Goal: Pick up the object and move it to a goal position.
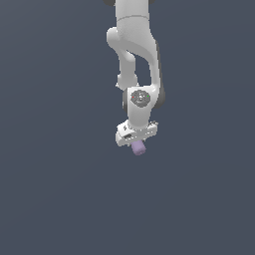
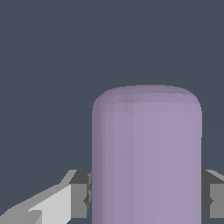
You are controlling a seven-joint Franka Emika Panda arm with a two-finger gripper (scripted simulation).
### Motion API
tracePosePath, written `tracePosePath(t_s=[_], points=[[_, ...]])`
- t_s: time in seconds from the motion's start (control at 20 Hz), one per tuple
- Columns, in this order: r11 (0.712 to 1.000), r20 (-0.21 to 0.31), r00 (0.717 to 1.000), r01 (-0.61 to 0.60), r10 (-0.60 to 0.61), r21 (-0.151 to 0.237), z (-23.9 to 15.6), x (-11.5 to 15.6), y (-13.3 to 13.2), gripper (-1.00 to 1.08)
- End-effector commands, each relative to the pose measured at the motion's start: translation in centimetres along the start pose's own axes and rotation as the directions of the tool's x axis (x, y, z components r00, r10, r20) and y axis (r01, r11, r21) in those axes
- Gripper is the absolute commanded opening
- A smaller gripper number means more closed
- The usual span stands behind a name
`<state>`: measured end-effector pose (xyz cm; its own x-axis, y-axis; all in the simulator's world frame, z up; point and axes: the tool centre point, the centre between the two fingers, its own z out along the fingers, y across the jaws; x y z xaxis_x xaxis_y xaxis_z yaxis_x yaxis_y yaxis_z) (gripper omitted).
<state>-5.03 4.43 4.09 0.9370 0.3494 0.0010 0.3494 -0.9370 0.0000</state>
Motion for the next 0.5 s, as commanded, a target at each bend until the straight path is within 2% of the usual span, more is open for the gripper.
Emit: tracePosePath(t_s=[0.0, 0.45], points=[[1.0, 0.0, 1.0, 0.0, 0.0, 0.0, 0.0, 0.0, 0.0, -1.0], [1.0, 0.0, 1.0, 0.0, 0.0, 0.0, -2.2, -0.2, 0.8, -1.0]])
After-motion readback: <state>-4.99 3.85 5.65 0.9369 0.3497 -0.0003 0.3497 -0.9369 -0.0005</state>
